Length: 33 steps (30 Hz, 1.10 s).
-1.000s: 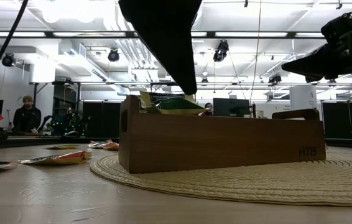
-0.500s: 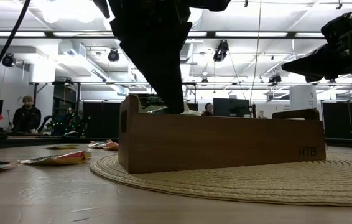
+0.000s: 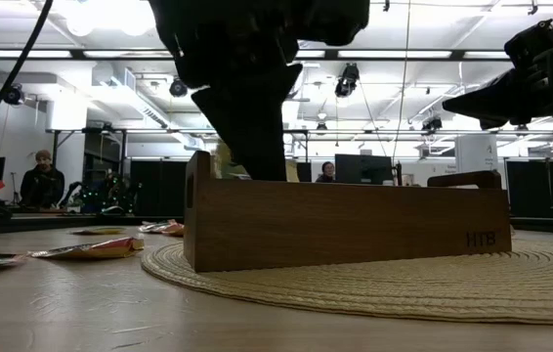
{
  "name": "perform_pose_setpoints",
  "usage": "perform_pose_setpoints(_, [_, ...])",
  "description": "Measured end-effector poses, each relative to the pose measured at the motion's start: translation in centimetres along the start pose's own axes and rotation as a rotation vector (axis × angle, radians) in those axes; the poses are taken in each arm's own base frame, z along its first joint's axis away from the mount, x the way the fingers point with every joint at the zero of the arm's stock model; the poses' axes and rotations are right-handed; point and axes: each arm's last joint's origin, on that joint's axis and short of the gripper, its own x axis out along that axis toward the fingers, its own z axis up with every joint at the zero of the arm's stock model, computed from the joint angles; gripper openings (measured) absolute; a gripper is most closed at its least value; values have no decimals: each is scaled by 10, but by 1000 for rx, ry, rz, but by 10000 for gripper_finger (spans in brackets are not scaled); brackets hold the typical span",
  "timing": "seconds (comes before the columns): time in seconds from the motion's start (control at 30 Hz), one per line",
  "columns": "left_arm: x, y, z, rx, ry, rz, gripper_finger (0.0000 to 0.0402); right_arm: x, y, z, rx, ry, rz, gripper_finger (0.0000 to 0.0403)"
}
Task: Pick & Place Tea
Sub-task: Put the green tea bag into the left section of the wooden organizer
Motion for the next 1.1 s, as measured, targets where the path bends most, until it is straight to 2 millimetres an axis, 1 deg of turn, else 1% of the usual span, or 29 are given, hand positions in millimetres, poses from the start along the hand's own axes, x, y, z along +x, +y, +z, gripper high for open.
perform_pose_setpoints(0.17, [5,2,-2,-18,10,-13,0,0,0,0,0,0,0,9])
perform_pose_setpoints(0.53, [4,2,-1,-71,35,-77,0,0,0,0,0,0,0,8])
perform_pose_setpoints(0.67, [1,2,-1,-83,22,-82,0,0,0,0,0,0,0,8])
perform_pose_setpoints(0.8, [-9,5,0,-95,-9,-64,0,0,0,0,0,0,0,9])
perform_pose_setpoints(1.03, [-45,11,4,-115,-97,-81,0,0,0,0,0,-1,0,8])
perform_pose_setpoints(1.1, [-47,10,3,-117,-103,-78,0,0,0,0,0,0,0,9])
